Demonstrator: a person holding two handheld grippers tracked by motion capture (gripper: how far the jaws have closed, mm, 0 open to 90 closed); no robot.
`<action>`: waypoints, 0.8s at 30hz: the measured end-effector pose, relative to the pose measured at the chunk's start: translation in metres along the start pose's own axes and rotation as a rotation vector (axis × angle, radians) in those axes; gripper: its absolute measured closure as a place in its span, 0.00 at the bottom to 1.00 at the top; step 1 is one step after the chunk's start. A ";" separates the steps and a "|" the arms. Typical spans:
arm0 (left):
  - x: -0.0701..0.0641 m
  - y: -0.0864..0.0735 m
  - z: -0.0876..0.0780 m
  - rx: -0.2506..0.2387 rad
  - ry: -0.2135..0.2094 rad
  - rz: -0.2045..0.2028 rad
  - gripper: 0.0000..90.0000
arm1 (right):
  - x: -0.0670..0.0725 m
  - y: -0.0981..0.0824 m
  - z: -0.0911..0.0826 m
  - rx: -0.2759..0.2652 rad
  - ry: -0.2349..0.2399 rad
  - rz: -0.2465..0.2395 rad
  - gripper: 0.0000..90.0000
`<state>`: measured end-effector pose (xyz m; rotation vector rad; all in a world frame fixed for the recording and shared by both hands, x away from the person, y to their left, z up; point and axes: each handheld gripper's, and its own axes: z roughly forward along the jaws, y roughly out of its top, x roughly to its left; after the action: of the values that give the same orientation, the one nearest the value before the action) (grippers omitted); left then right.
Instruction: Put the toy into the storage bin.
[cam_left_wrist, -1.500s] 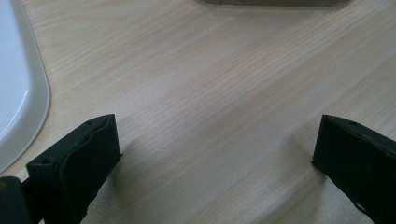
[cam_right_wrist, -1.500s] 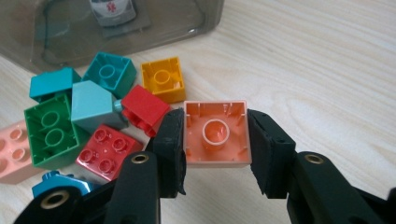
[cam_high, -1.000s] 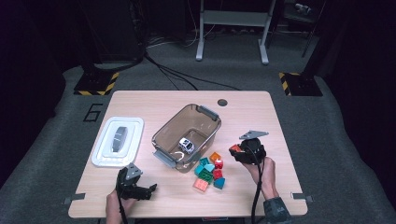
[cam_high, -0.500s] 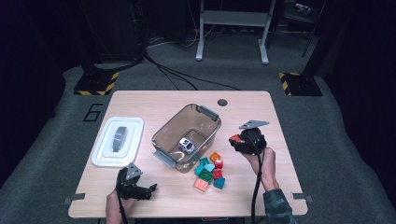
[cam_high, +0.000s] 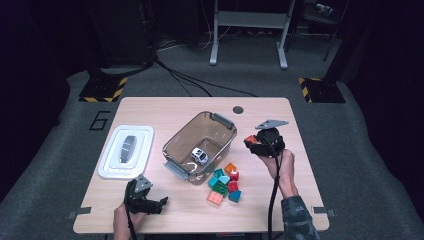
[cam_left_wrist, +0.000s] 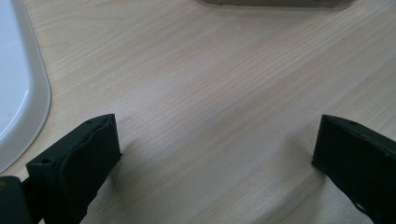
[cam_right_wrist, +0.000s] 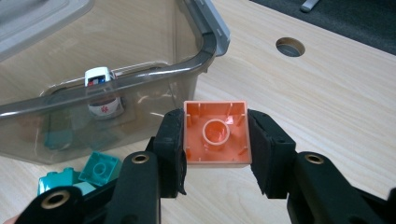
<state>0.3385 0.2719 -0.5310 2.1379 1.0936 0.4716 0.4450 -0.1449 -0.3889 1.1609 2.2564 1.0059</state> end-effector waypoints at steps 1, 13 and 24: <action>0.000 0.000 0.000 0.000 0.000 0.000 0.00 | 0.000 0.002 0.000 -0.002 -0.002 0.013 0.65; 0.000 0.000 0.000 0.000 0.000 0.000 0.00 | -0.002 0.028 0.003 -0.037 0.007 0.007 0.65; 0.000 0.000 0.000 0.000 0.001 0.000 0.00 | 0.017 0.058 0.023 -0.025 0.043 -0.015 0.65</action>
<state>0.3385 0.2719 -0.5310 2.1378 1.0940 0.4722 0.4803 -0.0986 -0.3602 1.1202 2.2761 1.0600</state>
